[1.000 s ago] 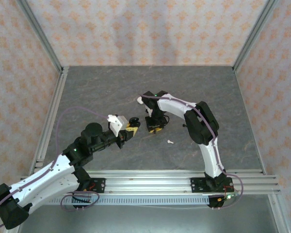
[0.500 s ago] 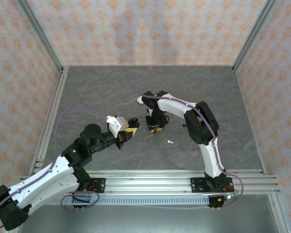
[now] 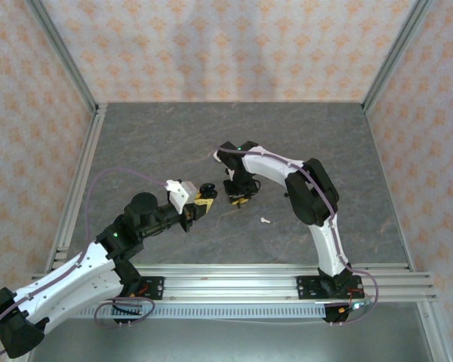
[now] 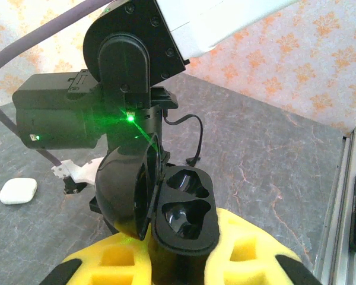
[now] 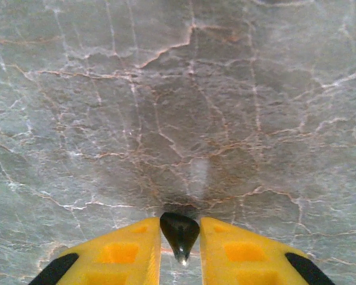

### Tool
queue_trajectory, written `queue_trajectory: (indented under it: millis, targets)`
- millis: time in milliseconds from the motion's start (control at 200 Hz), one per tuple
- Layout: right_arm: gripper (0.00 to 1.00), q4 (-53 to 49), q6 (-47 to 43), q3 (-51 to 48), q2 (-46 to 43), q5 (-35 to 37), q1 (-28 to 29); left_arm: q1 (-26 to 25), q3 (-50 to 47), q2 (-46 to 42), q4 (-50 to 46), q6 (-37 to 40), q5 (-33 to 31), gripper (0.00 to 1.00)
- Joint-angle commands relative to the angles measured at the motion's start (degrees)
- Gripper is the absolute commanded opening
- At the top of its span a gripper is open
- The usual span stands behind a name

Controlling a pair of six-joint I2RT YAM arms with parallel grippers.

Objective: Insert wireless bluetooth earbuds into charging case

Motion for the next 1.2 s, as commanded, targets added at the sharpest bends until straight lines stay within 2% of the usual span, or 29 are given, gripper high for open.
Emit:
queue_trajectory:
  millis: [0, 535, 746, 1191]
  targets:
    - [0.22, -1.8, 0.7, 1.7, 2.0, 1.8, 0.4, -0.3, -0.4, -0.4, 0.7, 0.4, -0.4, 0.0]
    - [0.24, -3.4, 0.4, 1.9, 3.6, 3.0, 1.1, -0.3, -0.5, -0.5, 0.1, 0.2, 0.1, 0.0]
    - [0.29, -4.8, 0.1, 2.4, 4.2, 4.0, 1.7, -0.3, -0.4, -0.6, -0.2, 0.2, 0.5, 0.0]
    - [0.15, -6.0, 0.1, 2.3, 3.7, 5.7, 2.1, -0.3, -0.5, -1.9, -1.3, -0.4, 0.5, 0.0]
